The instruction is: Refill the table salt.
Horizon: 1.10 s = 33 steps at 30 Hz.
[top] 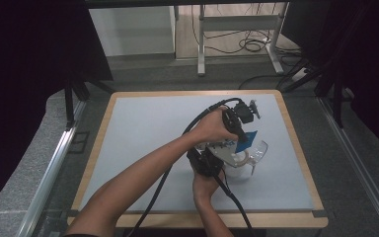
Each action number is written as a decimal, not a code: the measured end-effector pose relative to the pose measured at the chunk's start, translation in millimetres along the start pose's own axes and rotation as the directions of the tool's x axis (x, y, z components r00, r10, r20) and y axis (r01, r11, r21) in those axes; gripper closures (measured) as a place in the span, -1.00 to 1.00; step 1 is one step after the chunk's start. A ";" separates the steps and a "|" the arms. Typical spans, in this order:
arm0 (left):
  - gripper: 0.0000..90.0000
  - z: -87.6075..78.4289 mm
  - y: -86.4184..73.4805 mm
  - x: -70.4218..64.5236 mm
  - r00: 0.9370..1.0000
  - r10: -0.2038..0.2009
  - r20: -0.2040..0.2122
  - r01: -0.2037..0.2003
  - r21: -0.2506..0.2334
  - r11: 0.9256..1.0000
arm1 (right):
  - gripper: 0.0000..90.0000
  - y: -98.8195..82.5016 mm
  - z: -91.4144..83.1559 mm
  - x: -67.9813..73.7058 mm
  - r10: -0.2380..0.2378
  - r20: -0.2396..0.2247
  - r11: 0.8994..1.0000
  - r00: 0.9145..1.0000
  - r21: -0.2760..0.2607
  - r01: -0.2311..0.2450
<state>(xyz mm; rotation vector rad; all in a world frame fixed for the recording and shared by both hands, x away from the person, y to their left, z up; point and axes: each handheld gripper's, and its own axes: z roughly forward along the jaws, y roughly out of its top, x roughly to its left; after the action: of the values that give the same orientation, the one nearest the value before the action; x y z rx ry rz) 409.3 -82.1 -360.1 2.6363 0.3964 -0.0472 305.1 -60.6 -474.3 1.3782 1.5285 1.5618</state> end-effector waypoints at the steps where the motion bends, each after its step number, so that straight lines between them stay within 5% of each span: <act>1: 1.00 0.2 -0.1 0.1 1.000 -0.001 -0.001 0.001 0.001 1.000 | 0.16 -0.3 0.3 -0.4 -0.003 0.000 1.000 1.000 -0.001 0.003; 33: 1.00 2.1 -0.5 -1.5 1.000 -0.008 0.005 0.008 0.010 1.000 | 0.16 -3.9 -2.0 0.4 0.005 0.001 1.000 1.000 -0.011 -0.005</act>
<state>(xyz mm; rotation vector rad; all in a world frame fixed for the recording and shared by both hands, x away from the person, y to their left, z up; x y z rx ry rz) 407.8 -83.0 -362.0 2.6439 0.4055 -0.0588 302.1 -60.2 -477.6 1.3774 1.5151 1.5704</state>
